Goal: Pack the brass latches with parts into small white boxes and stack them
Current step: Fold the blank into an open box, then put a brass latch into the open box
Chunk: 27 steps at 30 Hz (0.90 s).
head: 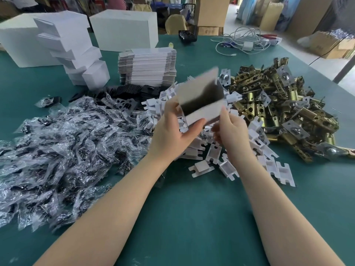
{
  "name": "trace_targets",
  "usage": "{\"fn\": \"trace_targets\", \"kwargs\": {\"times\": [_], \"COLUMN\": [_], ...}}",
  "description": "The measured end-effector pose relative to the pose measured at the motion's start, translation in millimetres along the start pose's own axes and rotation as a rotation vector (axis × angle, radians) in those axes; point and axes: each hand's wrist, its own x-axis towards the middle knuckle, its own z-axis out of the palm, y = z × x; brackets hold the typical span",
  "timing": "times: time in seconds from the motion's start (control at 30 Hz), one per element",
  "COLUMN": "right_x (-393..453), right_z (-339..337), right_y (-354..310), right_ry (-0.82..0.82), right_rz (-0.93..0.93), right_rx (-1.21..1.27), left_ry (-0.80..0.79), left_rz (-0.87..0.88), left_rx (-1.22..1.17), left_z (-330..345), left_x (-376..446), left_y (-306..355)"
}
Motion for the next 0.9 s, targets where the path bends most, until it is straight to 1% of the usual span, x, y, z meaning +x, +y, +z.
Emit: {"fn": "trace_targets", "kwargs": {"times": [0.07,0.1,0.17,0.23,0.27,0.33,0.37,0.47,0.53,0.67,0.77,0.83,0.9], "right_x": [-3,-5,-5,-5,-3,1,6,32,52,79,83,77,67], "right_z": [1,1,4,7,7,1,-5,-31,-54,-101,-124,-133,-144], "right_y": [2,2,1,3,4,5,3,-13,-28,-55,-70,-76,-75], "right_ry": [0.070,0.083,0.048,0.018,0.035,0.122,0.172,0.285,0.312,0.237,0.125,0.034,0.027], "right_rz": [-0.177,-0.220,-0.244,-0.254,-0.286,-0.352,-0.352,-0.269,-0.262,-0.235,-0.199,-0.164,-0.122], "right_rx": [-0.150,-0.162,-0.139,-0.177,-0.222,-0.309,-0.325,-0.356,-0.468,-0.856,-1.188,-1.336,-1.443], "left_ry": [0.015,0.016,0.022,0.009,-0.005,-0.027,-0.036,-0.088,-0.115,-0.118,-0.116,-0.114,-0.107], "left_rz": [-0.068,-0.097,-0.180,-0.270,-0.309,-0.344,-0.351,-0.394,-0.431,-0.459,-0.468,-0.471,-0.475], "left_rx": [-0.043,-0.060,-0.077,-0.063,-0.068,-0.111,-0.132,-0.185,-0.229,-0.290,-0.327,-0.338,-0.341], "left_z": [0,0,0,2,3,3,2,1,2,2,1,1,1], "left_x": [1,1,1,0,-1,-3,-3,-3,-2,-1,0,0,0], "left_y": [-1,-2,-5,-6,-7,-9,-10,-12,-15,-19,-19,-20,-20]}}
